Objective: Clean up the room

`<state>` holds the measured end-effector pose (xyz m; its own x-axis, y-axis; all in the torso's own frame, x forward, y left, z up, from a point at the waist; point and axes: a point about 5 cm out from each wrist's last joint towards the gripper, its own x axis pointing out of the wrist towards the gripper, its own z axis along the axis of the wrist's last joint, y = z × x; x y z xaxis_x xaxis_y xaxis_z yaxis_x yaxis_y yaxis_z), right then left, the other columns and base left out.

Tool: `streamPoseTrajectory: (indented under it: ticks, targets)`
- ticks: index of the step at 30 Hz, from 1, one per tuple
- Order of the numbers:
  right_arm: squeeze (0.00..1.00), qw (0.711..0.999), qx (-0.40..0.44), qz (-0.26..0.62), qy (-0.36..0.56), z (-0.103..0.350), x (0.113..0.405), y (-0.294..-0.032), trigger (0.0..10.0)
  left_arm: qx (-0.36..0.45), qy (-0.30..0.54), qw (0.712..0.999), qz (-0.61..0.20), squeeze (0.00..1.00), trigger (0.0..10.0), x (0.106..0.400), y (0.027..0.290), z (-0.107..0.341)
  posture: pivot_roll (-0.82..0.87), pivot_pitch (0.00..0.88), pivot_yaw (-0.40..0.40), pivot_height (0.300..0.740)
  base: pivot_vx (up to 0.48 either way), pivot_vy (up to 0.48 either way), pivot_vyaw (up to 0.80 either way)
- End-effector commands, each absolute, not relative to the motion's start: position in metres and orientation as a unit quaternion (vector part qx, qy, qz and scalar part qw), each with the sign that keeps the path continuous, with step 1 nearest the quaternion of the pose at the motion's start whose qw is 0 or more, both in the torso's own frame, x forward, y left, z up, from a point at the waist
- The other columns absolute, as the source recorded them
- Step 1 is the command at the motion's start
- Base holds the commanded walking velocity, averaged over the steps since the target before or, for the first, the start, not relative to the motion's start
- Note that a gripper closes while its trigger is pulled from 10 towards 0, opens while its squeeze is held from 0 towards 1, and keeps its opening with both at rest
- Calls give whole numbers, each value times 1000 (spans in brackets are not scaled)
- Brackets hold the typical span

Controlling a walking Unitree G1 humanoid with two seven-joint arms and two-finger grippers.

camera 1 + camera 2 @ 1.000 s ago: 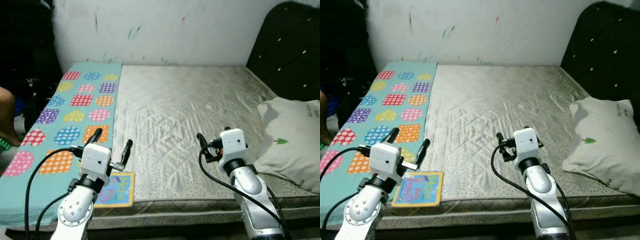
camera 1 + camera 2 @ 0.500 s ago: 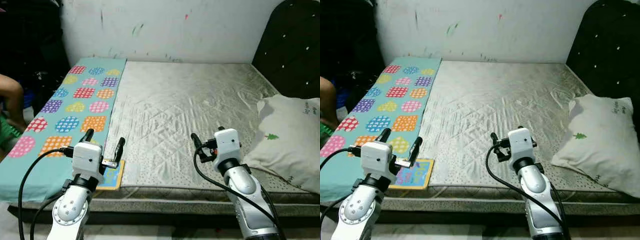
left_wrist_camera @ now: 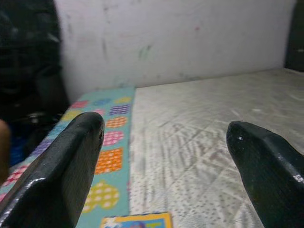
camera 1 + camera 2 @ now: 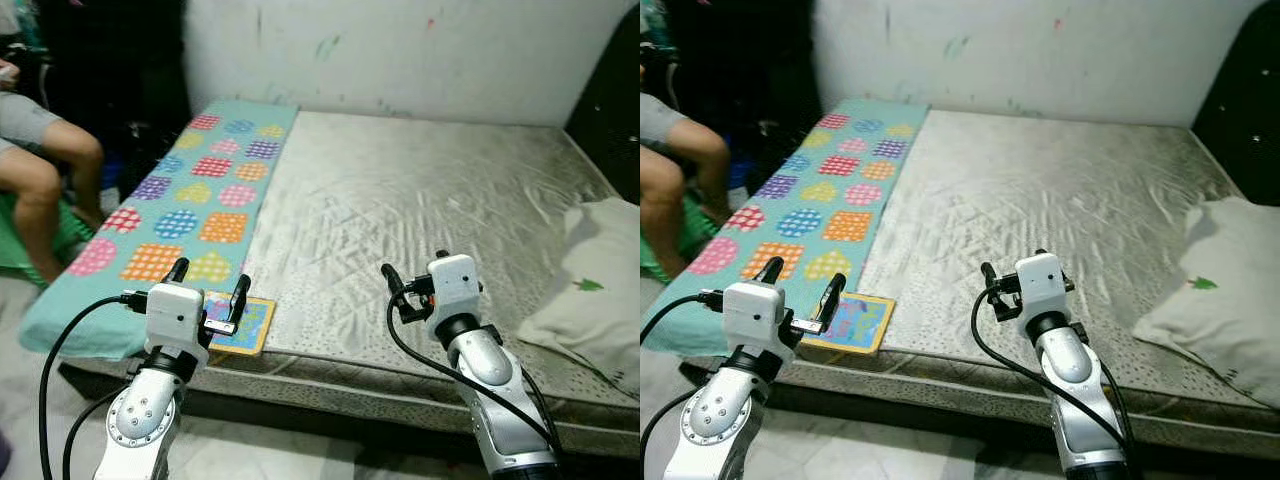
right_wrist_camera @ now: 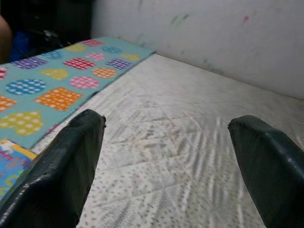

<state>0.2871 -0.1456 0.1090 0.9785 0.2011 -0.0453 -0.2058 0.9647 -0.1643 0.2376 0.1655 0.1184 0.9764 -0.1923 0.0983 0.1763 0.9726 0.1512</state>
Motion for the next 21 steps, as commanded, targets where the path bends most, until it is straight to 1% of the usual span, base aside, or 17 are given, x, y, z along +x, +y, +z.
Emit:
streamPoseTrajectory:
  ticks: [1,3,4,10,14,16,21]
  targets:
    - [0,991,-85,101,6,113,289,-146,10000,73,-70,990,-101,0,10000,240,164,125,-109,0,-28,740,247,0,0]
    - [0,991,-84,100,6,113,289,-146,10000,73,-70,990,-102,0,10000,240,164,125,-109,0,-28,740,277,0,0]
    - [0,992,-83,100,7,113,289,-146,10000,73,-70,990,-104,0,10000,240,163,125,-109,0,-28,740,281,0,-575]
    - [0,992,-81,98,6,113,290,-146,10000,70,-68,989,-108,0,10000,241,164,124,-110,0,-26,740,284,0,-800]
    - [0,992,-81,97,4,113,290,-146,10000,72,-69,989,-109,0,10000,241,164,124,-111,0,-25,740,281,0,-652]
    - [0,992,-82,97,4,113,290,-147,10000,75,-69,989,-109,0,10000,242,164,124,-110,0,-24,740,281,0,0]
    - [0,992,-83,98,3,112,292,-146,10000,69,-49,992,-91,0,10000,248,167,117,-106,0,-33,740,0,0,0]
